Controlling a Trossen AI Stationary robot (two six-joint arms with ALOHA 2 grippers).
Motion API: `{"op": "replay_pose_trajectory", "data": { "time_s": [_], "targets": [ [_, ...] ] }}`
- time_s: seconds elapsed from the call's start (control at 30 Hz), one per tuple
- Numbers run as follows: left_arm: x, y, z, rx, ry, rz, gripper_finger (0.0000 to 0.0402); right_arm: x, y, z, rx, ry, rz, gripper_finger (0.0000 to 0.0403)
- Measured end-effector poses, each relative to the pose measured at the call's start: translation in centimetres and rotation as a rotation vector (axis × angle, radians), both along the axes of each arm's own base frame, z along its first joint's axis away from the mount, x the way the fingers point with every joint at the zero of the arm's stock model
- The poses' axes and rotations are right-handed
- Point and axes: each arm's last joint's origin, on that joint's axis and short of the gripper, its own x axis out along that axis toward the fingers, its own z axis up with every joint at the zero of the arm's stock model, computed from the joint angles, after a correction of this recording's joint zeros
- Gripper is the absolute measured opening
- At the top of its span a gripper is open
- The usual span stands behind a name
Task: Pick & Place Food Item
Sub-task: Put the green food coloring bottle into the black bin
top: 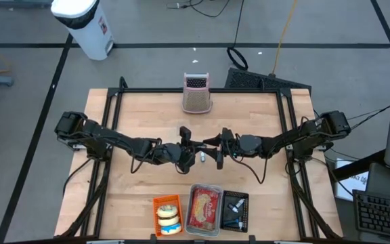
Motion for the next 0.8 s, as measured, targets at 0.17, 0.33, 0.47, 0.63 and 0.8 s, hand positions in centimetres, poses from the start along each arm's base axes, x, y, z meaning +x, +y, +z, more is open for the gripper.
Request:
{"op": "replay_pose_trajectory", "data": {
  "time_s": [0.17, 0.33, 0.47, 0.63, 0.8],
  "targets": [
    [0.02, -0.05, 0.00, -0.008, 0.000, -0.015, 0.0065, 0.00, 0.00, 0.03, 0.001, -0.004, 0.000, 0.0183],
    [0.02, -0.03, 0.00, -0.009, 0.000, -0.014, 0.0063, 0.00, -0.01, 0.04, 0.008, -0.006, 0.001, 0.0152],
    [0.02, -0.03, 0.00, -0.007, 0.000, -0.013, 0.0065, 0.00, 0.01, -0.01, 0.007, 0.001, 0.005, 0.0108],
    [0.01, -0.02, -0.02, -0.006, 0.002, -0.010, 0.0070, -0.02, -0.03, -0.22, -0.001, 0.025, -0.002, 0.0058],
    [-0.14, -0.65, 0.29, -0.014, -0.058, 0.082, 0.0118, -0.03, -0.06, -0.20, -0.043, 0.031, -0.003, 0.0056]
  ]
}}
